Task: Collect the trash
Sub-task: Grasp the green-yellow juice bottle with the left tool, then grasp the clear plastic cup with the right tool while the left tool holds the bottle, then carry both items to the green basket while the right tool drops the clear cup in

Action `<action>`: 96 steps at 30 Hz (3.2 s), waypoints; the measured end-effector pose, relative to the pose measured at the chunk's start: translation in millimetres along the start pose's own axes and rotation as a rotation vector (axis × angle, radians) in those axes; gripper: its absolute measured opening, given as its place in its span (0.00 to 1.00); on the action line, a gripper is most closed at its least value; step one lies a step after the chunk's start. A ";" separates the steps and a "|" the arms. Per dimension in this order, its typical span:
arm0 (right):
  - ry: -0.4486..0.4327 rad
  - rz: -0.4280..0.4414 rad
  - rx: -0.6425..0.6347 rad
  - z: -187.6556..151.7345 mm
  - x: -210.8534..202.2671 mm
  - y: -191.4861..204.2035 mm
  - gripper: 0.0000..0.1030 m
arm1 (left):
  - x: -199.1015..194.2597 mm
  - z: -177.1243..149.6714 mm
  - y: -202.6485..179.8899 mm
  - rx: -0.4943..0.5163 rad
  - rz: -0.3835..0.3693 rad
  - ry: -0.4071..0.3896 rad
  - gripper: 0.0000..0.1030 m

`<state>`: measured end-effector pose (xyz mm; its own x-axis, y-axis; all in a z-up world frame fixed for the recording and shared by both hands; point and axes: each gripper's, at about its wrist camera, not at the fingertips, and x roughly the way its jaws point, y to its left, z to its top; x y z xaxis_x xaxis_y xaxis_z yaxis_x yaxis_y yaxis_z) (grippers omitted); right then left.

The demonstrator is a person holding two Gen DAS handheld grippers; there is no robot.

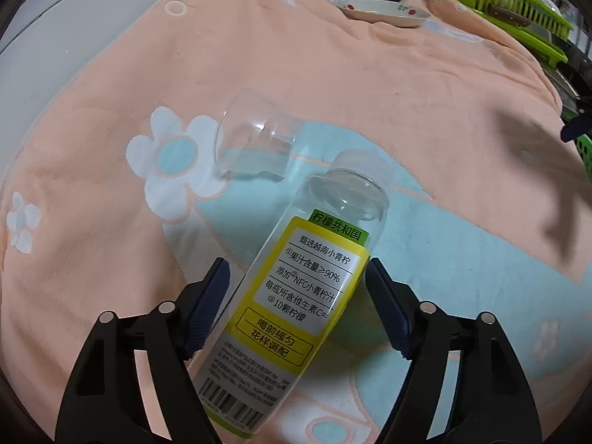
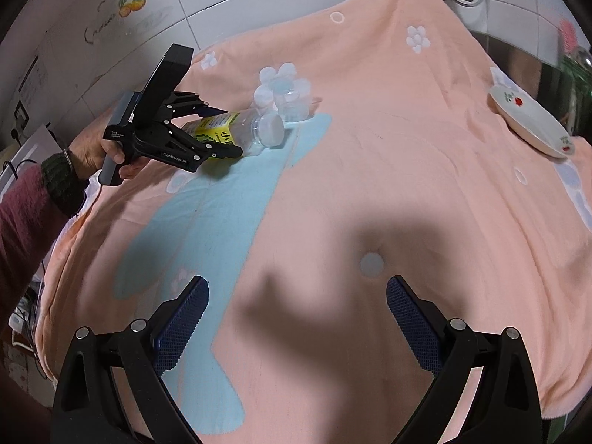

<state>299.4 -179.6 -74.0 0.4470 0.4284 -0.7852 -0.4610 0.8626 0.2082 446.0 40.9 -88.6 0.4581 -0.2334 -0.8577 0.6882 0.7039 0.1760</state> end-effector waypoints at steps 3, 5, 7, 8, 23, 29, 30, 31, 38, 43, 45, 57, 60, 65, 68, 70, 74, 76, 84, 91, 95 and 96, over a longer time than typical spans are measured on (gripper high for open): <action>0.005 0.003 -0.017 5.1 5.8 3.1 0.91 | -0.6 1.5 -0.5 -0.009 -0.014 0.006 0.66; 0.008 0.005 -0.028 7.7 9.4 5.3 0.91 | -1.5 2.2 -0.5 -0.019 -0.028 0.014 0.61; 0.010 0.006 -0.044 11.9 13.5 8.6 0.91 | -1.7 2.4 -0.3 -0.030 -0.037 0.020 0.59; 0.009 0.009 -0.050 14.6 15.6 9.5 0.91 | -1.7 2.6 -0.5 -0.036 -0.043 0.023 0.57; -0.031 0.051 -0.092 66.2 45.0 23.5 0.84 | -17.1 -23.8 -5.9 -0.253 -0.004 -0.015 0.46; -0.035 0.071 -0.086 106.3 77.2 23.5 0.76 | -31.0 -45.1 -7.4 -0.339 0.029 -0.002 0.45; -0.038 0.069 -0.088 114.8 83.4 24.1 0.76 | -34.9 -49.9 -8.1 -0.353 0.024 -0.002 0.45; -0.040 0.067 -0.089 121.5 88.9 24.1 0.76 | -37.5 -52.8 -8.3 -0.362 0.023 -0.005 0.45; -0.009 0.029 -0.079 166.5 137.6 20.4 0.75 | -48.8 -72.1 -8.5 -0.432 0.027 -0.011 0.44; 0.003 0.002 -0.076 187.0 160.8 17.1 0.75 | -55.2 -75.7 -10.1 -0.440 0.031 -0.019 0.44; 0.005 -0.003 -0.066 194.5 168.7 14.5 0.75 | -59.0 -77.6 -8.5 -0.452 0.028 -0.027 0.44; 0.005 0.031 0.011 217.6 194.6 6.6 0.58 | -65.7 -84.7 -7.8 -0.508 0.020 -0.042 0.44; -0.006 0.022 -0.001 215.2 189.2 9.3 0.58 | -66.4 -84.6 -8.2 -0.516 0.018 -0.044 0.44; -0.035 0.043 0.016 206.2 166.4 11.7 0.57 | -72.6 -82.2 -14.9 -0.521 -0.005 -0.063 0.44; -0.046 0.047 0.018 192.0 145.3 14.0 0.57 | -78.7 -79.7 -25.2 -0.518 -0.021 -0.076 0.44; -0.053 0.050 0.031 182.6 132.4 13.7 0.57 | -80.4 -79.7 -35.1 -0.511 -0.032 -0.083 0.44; -0.060 0.046 0.059 153.1 98.1 9.1 0.57 | -83.3 -80.1 -59.3 -0.503 -0.055 -0.098 0.44; -0.063 0.036 0.067 140.5 83.4 6.9 0.57 | -84.1 -80.1 -72.4 -0.493 -0.065 -0.107 0.44; -0.091 -0.015 0.127 72.2 16.5 -12.0 0.57 | -99.9 -65.1 -124.0 -0.446 -0.103 -0.142 0.44; -0.136 -0.057 0.188 5.5 -51.4 -25.1 0.57 | -114.9 -47.2 -172.8 -0.388 -0.143 -0.171 0.44; -0.151 -0.084 0.237 -35.6 -83.8 -35.7 0.57 | -124.5 -37.1 -202.2 -0.350 -0.172 -0.195 0.44; -0.153 -0.090 0.247 -45.1 -90.6 -38.7 0.57 | -126.0 -34.4 -209.2 -0.339 -0.179 -0.201 0.44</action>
<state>242.1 -263.8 -37.2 0.5968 0.3663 -0.7139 -0.2221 0.9304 0.2917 224.9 -53.9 -34.0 0.4717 -0.4747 -0.7431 0.5584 0.8130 -0.1650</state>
